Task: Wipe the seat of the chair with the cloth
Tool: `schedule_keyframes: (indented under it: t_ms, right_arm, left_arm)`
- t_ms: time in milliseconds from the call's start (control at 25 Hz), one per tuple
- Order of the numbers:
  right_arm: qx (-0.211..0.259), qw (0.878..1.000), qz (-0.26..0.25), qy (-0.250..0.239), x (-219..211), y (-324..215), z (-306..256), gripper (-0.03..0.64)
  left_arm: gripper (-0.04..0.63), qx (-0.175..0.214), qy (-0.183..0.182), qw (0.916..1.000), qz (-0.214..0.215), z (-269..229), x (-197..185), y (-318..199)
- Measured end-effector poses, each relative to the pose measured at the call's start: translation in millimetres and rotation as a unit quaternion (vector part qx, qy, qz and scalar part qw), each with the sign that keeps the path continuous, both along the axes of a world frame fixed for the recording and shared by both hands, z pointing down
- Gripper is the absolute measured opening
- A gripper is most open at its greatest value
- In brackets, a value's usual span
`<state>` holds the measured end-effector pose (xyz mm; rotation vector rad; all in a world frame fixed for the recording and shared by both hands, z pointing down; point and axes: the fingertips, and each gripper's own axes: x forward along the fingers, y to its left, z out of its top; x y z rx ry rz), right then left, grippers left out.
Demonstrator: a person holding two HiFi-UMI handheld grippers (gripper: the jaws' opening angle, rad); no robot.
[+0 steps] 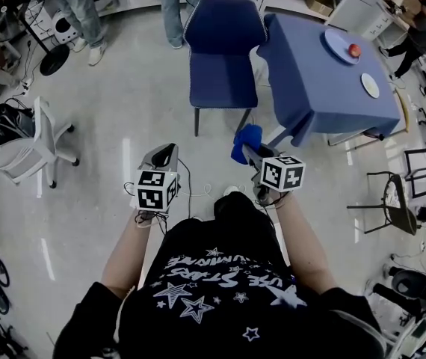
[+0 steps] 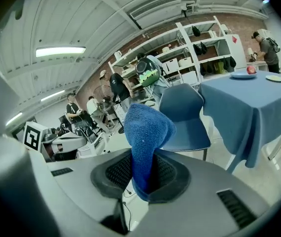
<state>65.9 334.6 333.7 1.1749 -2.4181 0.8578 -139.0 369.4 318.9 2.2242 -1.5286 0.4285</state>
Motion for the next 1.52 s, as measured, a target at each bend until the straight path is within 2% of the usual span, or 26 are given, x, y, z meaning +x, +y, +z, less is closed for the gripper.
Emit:
schedule_keyframes:
  t_ms: [200, 440, 680, 1120, 1360, 1520]
  right_arm:
    - [-0.014, 1.000, 0.010, -0.011, 3, -10, 7, 0.067]
    - [-0.034, 0.999, -0.001, -0.015, -2, -60, 25, 0.067]
    - [-0.055, 0.998, -0.020, -0.019, -17, -142, 50, 0.067]
    - [-0.133, 0.991, -0.027, 0.001, 9, -285, 112, 0.069]
    - [-0.167, 0.986, -0.027, 0.006, 23, -331, 140, 0.069]
    - [-0.179, 0.983, -0.038, 0.024, 16, -352, 154, 0.069]
  left_arm:
    - [0.020, -0.017, -0.003, 0.9998, -0.014, 13, -14, -1]
    - [0.020, -0.025, -0.006, 0.9988, -0.042, 15, -27, -36]
    - [0.020, -0.043, -0.021, 0.9969, -0.062, 27, -37, -106]
    - [0.020, -0.106, -0.037, 0.9919, -0.059, 67, -2, -252]
    - [0.020, -0.126, -0.039, 0.9891, -0.066, 83, 10, -308]
    - [0.020, -0.132, -0.035, 0.9881, -0.072, 90, 6, -331]
